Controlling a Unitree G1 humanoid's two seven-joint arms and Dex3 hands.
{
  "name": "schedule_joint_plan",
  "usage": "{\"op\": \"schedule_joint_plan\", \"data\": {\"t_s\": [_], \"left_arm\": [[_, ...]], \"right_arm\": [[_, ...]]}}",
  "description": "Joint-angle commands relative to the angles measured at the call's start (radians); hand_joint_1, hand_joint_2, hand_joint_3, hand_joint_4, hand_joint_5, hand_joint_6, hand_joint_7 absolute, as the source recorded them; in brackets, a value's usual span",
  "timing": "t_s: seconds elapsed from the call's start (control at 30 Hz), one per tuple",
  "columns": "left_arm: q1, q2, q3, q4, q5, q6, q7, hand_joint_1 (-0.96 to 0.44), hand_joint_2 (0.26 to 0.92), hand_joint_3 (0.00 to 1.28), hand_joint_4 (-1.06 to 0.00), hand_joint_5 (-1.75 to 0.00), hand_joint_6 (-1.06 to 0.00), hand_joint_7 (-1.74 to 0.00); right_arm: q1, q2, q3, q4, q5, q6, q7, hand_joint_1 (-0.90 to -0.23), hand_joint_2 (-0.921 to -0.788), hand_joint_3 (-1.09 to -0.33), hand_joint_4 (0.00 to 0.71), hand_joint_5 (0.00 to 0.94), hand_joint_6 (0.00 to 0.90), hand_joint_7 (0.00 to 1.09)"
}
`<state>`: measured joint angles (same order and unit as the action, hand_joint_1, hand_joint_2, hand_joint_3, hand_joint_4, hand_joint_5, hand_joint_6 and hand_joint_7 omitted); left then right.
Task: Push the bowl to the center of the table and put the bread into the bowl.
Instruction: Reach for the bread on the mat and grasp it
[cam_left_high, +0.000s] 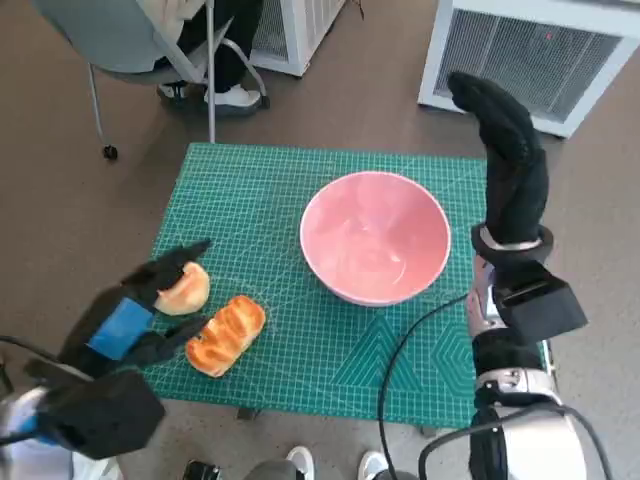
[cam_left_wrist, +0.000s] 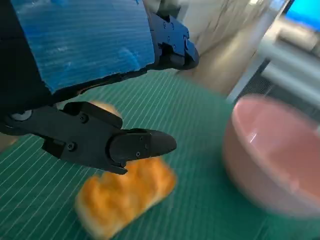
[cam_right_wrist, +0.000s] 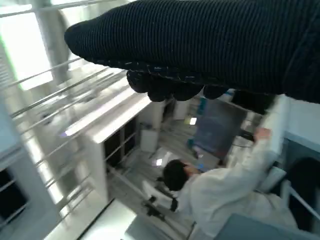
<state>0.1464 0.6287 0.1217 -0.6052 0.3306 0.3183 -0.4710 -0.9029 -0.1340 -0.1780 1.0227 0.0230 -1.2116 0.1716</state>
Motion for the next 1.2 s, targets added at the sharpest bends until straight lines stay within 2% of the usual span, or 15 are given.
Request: {"op": "schedule_joint_plan", "data": {"t_s": [0.03,0.23,0.63,1.0,1.2], "left_arm": [[0.02,0.021,-0.059,-0.037,0.067,0.057,-0.03,-0.46,0.921,0.31,-0.24,0.0,-0.28,-0.04],[0.016,0.022,-0.122,-0.036,0.134,0.105,-0.054,-0.49,0.921,0.31,-0.23,0.0,-0.25,-0.02],[0.02,-0.02,-0.183,0.032,0.148,0.103,-0.029,-0.51,0.921,0.31,-0.21,0.0,-0.23,0.0],[-0.01,-0.068,-0.25,0.192,0.159,0.065,0.041,-0.5,0.921,0.33,-0.2,0.0,-0.21,0.0],[-0.039,-0.105,-0.279,0.283,0.169,0.069,0.093,-0.46,0.921,0.29,-0.19,0.0,-0.19,0.0]], "right_arm": [[0.022,-0.003,0.016,-0.003,-0.024,0.005,-0.019,-0.551,-0.921,-0.788,0.38,0.003,0.18,0.39],[0.032,-0.003,0.027,-0.023,-0.051,0.02,-0.052,-0.55,-0.921,-0.788,0.38,0.003,0.181,0.39],[0.047,-0.004,0.044,-0.046,-0.065,0.042,-0.087,-0.555,-0.921,-0.791,0.381,0.002,0.18,0.39],[0.049,-0.002,0.045,-0.043,-0.036,0.049,-0.074,-0.567,-0.921,-0.789,0.382,0.002,0.181,0.38],[0.053,-0.001,0.046,-0.046,-0.025,0.049,-0.072,-0.566,-0.921,-0.787,0.383,0.002,0.182,0.38]]}}
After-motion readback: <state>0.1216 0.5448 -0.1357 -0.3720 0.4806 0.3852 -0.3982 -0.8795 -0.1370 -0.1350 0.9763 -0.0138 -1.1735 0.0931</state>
